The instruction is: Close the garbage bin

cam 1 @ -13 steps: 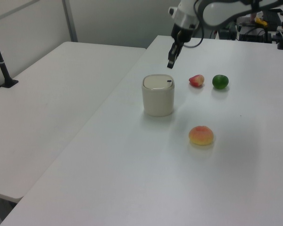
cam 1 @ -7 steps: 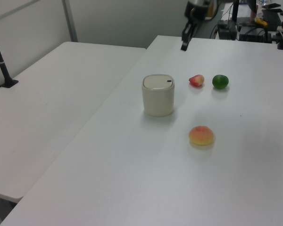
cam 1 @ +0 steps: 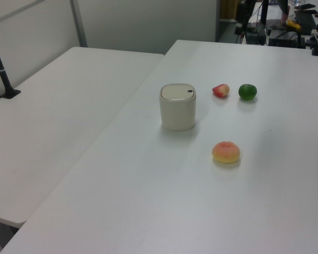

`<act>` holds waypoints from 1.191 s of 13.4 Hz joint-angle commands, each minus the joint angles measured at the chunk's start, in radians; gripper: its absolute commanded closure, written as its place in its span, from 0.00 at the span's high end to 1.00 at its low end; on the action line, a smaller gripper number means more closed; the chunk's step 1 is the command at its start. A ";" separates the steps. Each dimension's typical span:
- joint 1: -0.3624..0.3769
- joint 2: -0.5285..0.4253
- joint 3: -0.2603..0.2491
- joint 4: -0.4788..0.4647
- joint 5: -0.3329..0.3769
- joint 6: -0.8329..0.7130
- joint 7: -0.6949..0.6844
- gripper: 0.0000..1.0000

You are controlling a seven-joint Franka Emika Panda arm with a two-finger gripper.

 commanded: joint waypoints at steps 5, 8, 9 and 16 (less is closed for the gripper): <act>-0.135 -0.053 0.147 -0.030 -0.003 -0.136 0.011 1.00; -0.128 -0.035 0.167 -0.046 -0.080 -0.081 0.012 1.00; -0.128 -0.026 0.161 -0.047 -0.083 -0.022 0.009 1.00; -0.114 -0.006 0.129 -0.044 -0.098 0.037 -0.017 1.00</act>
